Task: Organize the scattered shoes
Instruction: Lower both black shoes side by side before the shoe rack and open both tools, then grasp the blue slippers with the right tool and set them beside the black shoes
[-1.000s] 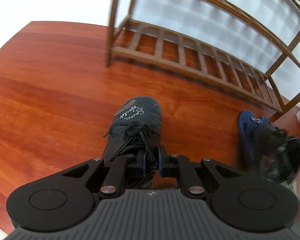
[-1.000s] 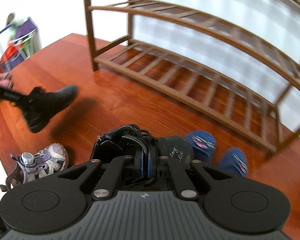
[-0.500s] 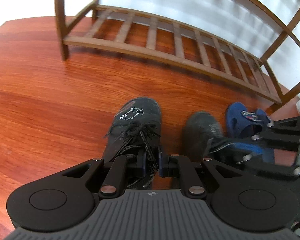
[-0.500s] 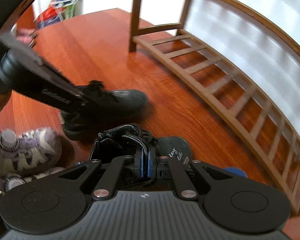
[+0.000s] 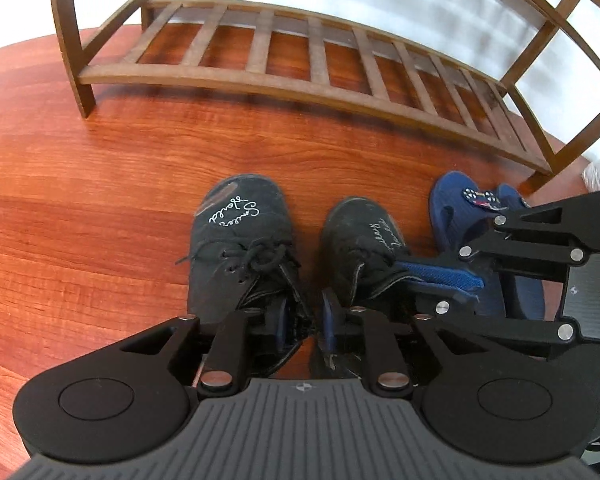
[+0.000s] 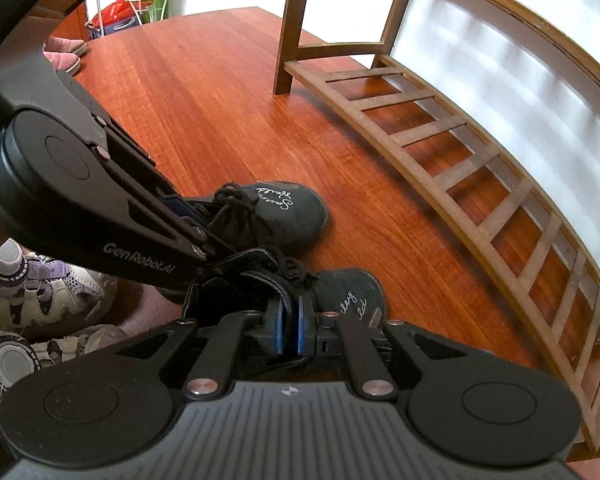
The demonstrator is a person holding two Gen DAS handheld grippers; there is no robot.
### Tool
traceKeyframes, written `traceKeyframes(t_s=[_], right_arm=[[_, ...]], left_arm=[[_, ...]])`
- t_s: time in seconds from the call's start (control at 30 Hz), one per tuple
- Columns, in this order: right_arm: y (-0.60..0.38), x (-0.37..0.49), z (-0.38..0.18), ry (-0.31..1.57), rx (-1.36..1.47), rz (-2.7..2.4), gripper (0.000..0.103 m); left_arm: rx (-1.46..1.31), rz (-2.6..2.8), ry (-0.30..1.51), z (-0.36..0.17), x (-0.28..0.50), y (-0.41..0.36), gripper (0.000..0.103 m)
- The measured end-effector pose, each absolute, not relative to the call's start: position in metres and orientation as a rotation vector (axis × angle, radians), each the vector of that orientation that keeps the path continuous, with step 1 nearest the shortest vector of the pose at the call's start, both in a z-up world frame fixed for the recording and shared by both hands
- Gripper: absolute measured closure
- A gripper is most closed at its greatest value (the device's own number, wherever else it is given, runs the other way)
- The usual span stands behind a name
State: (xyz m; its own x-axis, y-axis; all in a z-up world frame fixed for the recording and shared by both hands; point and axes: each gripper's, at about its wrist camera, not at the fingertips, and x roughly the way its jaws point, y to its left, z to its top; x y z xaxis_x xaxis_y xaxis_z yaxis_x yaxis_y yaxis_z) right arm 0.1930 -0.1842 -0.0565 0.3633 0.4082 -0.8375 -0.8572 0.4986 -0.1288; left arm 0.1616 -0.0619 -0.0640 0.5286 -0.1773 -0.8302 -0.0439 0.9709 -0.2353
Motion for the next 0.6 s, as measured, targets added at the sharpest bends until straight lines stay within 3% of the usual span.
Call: traceKeyframes(t_s=[0.1,0.2,0.3,0.6], right_arm=[[-0.19,0.189,-0.048,0.849,-0.592,0.863,0.066],[-0.202,0.182,-0.037,0.849,-0.541,0.842,0.057],[-0.22,0.176,-0.024,0.855,-0.463,0.819,0.053],[-0.283,0.168,0.004,0.854,-0.268,0.607,0.048]], left_arm=[[-0.226,-0.093,0.991,-0.054,0.155,-0.062,0.052],[-0.212,-0.106,0.969,-0.045,0.148,-0.063,0.043],[-0.198,-0.119,0.947,-0.035,0.142,-0.063,0.034],[-0.166,-0.191,0.896,-0.007,0.133,-0.091,0.033]])
